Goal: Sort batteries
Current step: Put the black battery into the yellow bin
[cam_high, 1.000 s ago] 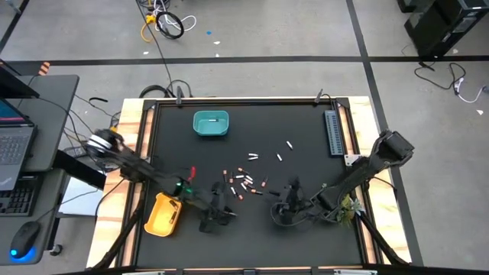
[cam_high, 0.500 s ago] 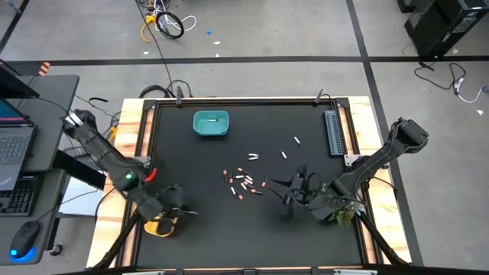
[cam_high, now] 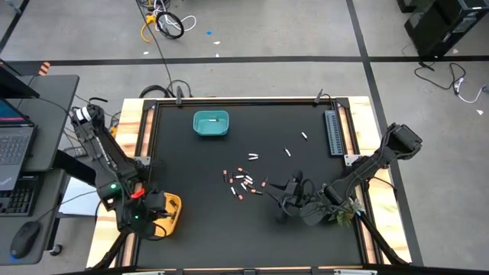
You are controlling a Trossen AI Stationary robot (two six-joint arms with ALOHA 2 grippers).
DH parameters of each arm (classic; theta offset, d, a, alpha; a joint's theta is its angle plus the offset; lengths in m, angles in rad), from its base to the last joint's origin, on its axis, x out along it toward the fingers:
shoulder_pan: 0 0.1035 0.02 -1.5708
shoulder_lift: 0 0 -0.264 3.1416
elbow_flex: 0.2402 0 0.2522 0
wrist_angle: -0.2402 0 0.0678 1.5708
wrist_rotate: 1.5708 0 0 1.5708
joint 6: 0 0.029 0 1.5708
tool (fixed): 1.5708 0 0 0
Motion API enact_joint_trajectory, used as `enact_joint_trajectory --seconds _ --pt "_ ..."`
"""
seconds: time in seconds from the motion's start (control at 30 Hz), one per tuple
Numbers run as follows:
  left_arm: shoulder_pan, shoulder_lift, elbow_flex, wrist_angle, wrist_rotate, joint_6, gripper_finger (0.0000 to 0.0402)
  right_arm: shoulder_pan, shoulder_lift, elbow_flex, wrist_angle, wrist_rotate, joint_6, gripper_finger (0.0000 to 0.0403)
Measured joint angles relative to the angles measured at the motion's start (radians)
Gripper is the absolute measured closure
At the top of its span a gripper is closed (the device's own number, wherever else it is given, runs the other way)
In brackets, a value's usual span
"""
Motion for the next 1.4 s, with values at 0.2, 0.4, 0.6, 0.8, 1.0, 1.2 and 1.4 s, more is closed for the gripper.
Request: enact_joint_trajectory --seconds 0.2,0.4,0.6,0.8,1.0,1.2,1.4 --pt "-0.040 0.000 -0.082 -0.048 0.000 -0.146 0.0342 0.003 0.000 0.000 0.012 0.002 0.005 0.0277" --pt "-0.041 0.000 -0.207 0.053 -0.007 -0.267 0.0324 0.003 0.000 0.000 0.016 0.002 0.018 0.0277" --pt "-0.041 0.000 -0.180 0.066 0.005 -0.279 0.0192 0.002 -0.023 0.000 0.000 0.001 0.059 0.0277" --pt "-0.041 -0.001 -0.083 0.028 -0.059 -0.226 0.0154 -0.050 -0.099 0.000 -0.135 -0.012 0.142 0.0277" --pt "-0.040 -0.001 -0.100 0.024 -0.051 -0.233 0.0155 -0.106 -0.116 0.000 -0.206 -0.101 0.162 0.0277" --pt "-0.040 0.000 -0.099 0.018 -0.059 -0.229 0.0155 -0.109 -0.116 0.000 -0.205 -0.104 0.138 0.0277" --pt "-0.010 -0.001 -0.031 0.024 -0.193 -0.151 0.0162 -0.155 -0.115 0.000 -0.235 -0.226 0.157 0.0277"
